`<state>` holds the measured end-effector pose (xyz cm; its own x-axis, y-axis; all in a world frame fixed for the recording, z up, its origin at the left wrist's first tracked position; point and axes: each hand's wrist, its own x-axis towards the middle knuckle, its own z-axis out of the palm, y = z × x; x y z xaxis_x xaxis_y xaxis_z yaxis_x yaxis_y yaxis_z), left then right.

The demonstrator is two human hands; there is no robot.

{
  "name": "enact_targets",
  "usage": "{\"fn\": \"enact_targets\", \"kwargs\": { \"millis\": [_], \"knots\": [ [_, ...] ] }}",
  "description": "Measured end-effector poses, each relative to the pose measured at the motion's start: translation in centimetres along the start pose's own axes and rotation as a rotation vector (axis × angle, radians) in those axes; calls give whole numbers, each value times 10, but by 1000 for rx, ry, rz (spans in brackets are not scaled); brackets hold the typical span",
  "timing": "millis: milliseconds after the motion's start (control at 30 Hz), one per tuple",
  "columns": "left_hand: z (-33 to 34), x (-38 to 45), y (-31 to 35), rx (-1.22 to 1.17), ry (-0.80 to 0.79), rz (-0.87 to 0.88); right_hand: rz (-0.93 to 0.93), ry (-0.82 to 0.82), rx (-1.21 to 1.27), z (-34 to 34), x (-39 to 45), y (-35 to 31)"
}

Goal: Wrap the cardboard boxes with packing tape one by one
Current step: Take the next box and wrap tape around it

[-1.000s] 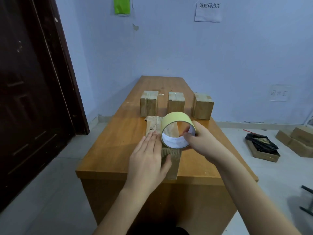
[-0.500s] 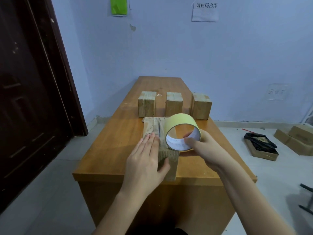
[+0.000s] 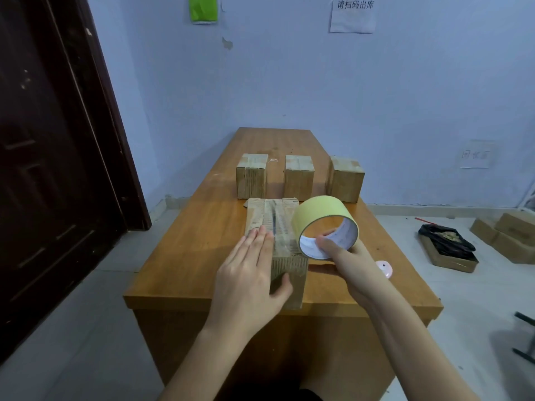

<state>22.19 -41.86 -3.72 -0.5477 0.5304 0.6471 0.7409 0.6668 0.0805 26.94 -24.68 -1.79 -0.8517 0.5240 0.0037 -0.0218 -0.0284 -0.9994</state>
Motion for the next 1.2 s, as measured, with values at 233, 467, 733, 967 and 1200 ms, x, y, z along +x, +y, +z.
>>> {"fn": "enact_targets", "kwargs": {
  "millis": [233, 467, 733, 967, 1200],
  "knots": [
    [-2, 1, -2, 4, -6, 19, 172, 92, 372, -7, 6, 18],
    [-3, 3, 1, 2, -27, -20, 204, 26, 180, -6, 2, 47],
    [-5, 10, 22, 79, -31, 64, 148, 23, 87, -4, -5, 50],
    [-3, 9, 23, -43, -91, 89, 162, -18, 109, -2, -9, 46],
    [-16, -6, -3, 57, -68, -41, 165, -47, 101, -2, -8, 44]
  ]
}}
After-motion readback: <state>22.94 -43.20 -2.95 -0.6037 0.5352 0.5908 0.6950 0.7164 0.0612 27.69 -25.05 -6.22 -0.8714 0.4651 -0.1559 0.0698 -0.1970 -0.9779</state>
